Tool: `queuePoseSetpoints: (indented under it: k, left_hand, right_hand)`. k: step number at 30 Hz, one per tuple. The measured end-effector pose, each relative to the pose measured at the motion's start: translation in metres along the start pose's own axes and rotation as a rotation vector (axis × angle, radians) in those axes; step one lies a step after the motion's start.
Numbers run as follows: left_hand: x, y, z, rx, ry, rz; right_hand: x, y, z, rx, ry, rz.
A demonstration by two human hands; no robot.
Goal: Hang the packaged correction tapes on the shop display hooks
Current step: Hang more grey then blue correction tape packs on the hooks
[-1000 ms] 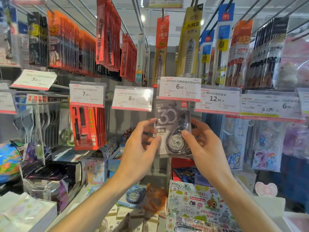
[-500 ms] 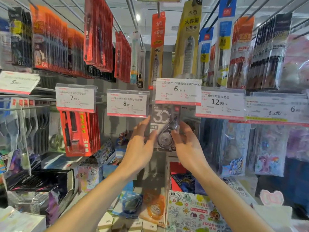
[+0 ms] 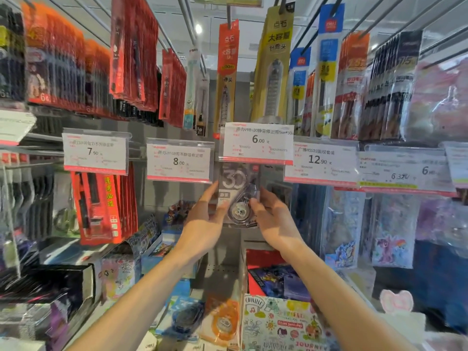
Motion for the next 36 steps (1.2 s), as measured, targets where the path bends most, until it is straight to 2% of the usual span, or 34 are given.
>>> queuePoseSetpoints:
  k: [6, 12, 19, 29, 36]
  left_hand:
    - [-0.021, 0.030, -0.021, -0.003, 0.002, -0.043]
    - [-0.038, 0.085, -0.059, 0.006, 0.131, -0.107]
    - [-0.036, 0.159, -0.067, -0.058, 0.266, -0.085]
    - [-0.065, 0.204, -0.031, -0.134, 0.387, -0.096]
    - [-0.140, 0.196, 0.019, -0.188, 0.406, -0.021]
  right_hand:
    - [-0.031, 0.037, 0.010, -0.008, 0.012, -0.018]
    - [-0.067, 0.098, 0.026, -0.017, -0.170, -0.069]
    - [-0.080, 0.177, 0.017, 0.007, -0.248, 0.001]
    - [-0.039, 0.231, 0.005, 0.143, -0.214, -0.022]
    - [0.038, 0.234, 0.023, 0.130, -0.170, -0.089]
Point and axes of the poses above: each hand's wrist, its own y-axis away from the middle knuckle, its own x-axis out of the palm, z = x × y, the point moved 1 cm from there along -y, towards the middle knuckle, and after that the axes turned 2 degrees about z, right-handed, at the moved point
